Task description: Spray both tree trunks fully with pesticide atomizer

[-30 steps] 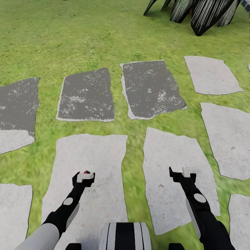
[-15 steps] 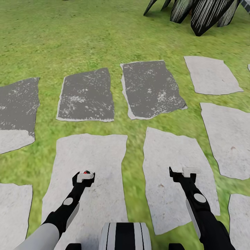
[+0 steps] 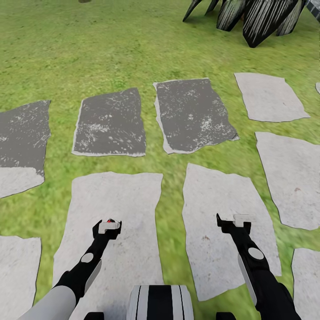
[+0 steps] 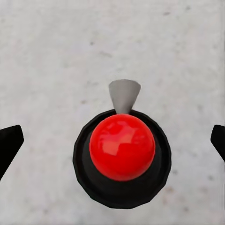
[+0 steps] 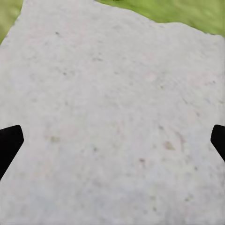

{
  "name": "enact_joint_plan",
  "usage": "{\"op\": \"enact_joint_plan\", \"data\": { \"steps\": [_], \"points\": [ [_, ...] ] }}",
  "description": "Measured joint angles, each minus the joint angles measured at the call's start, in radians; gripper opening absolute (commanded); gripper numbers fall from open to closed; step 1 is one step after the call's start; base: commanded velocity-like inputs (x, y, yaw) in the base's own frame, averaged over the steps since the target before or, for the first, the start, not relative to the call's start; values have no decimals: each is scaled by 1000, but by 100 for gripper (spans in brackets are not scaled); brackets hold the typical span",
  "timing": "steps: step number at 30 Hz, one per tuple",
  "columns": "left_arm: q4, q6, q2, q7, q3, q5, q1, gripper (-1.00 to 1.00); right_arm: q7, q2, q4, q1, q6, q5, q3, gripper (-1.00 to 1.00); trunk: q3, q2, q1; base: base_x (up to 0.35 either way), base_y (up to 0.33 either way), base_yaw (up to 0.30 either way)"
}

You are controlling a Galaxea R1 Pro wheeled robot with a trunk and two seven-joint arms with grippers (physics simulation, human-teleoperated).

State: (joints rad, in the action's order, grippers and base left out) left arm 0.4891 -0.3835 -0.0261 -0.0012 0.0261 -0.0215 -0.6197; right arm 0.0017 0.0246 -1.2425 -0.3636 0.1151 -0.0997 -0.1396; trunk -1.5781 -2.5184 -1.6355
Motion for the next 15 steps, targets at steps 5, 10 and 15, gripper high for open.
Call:
{"op": "enact_joint_plan", "data": {
  "steps": [5,10,15],
  "points": [
    [0,0,0,1,0,0,-1,-100,0,0,0,0,0,0,0,100,0,0,0,0,0,-1],
    [0,0,0,0,0,3,-1,-100,0,0,0,0,0,0,0,100,0,0,0,0,0,0],
    [0,0,0,2,0,1,-1,-100,0,0,0,0,0,0,0,100,0,0,0,0,0,0]
  ]
}}
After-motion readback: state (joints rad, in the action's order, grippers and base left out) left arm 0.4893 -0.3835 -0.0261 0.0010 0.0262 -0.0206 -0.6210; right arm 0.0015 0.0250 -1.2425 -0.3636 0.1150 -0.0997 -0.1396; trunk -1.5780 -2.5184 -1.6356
